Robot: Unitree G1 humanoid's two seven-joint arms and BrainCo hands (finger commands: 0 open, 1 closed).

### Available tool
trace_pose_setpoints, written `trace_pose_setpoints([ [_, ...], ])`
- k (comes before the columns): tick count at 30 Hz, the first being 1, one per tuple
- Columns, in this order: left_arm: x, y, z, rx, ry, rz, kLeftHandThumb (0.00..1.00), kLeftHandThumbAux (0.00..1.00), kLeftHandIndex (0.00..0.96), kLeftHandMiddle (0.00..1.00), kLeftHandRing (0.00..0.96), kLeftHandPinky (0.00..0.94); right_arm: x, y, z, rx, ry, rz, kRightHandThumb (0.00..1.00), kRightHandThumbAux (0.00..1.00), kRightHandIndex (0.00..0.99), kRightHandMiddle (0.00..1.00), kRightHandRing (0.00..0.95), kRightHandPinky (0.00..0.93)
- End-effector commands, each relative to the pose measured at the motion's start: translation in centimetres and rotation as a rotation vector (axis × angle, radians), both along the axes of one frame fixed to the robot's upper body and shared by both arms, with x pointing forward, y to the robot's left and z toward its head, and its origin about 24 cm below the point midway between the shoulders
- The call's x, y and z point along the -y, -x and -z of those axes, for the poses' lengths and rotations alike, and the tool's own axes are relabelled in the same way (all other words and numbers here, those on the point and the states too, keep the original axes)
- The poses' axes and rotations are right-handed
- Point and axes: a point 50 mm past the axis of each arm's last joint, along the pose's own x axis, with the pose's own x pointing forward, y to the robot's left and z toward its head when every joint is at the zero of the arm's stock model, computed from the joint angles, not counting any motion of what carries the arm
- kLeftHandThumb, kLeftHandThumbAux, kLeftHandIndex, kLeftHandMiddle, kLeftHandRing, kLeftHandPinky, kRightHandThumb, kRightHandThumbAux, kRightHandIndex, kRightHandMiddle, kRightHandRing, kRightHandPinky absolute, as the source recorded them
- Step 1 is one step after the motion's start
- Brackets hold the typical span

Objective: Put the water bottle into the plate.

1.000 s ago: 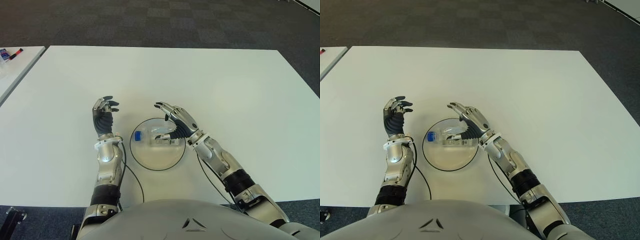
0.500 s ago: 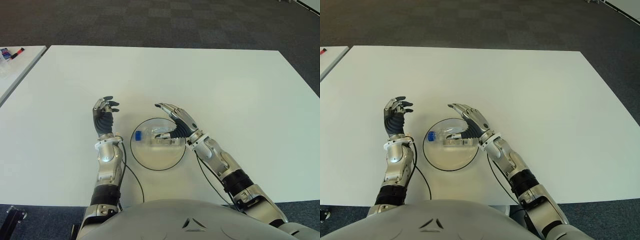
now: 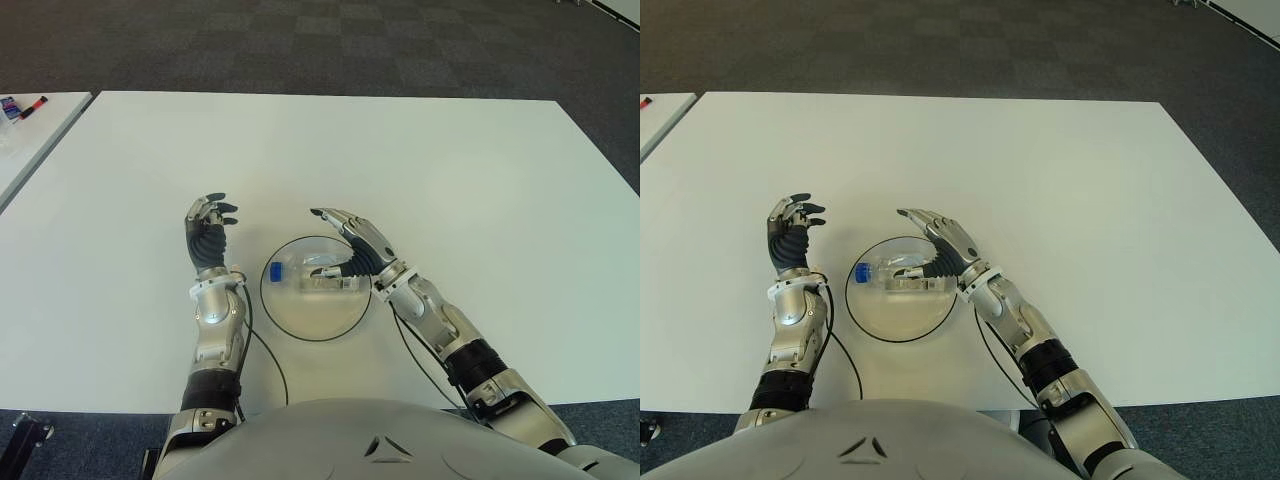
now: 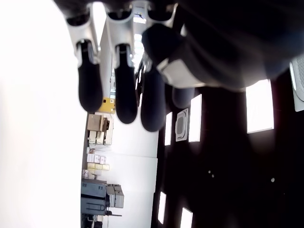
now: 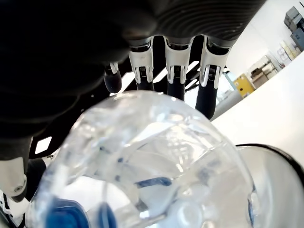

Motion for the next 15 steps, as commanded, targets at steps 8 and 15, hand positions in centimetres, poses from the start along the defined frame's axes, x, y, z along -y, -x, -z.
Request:
trace_pose_setpoints([
  [8, 1.1, 0.2, 0.4, -0.022, 0.056, -0.016, 0.947, 0.651, 0.393, 0.550, 0.478, 0.510, 0.6, -0.2, -0.5, -0.018, -0.035, 0.031, 0.197, 0.558, 0.000, 0.160, 0.233, 0.288],
  [15, 1.1, 0.2, 0.4, -0.020, 0.053, -0.011, 0.947, 0.651, 0.391, 0.548, 0.480, 0.516, 0.8, -0.5, -2.6, 0.054, -0.143, 0.045, 0.137, 0.582, 0.002, 0.159, 0.211, 0.251],
])
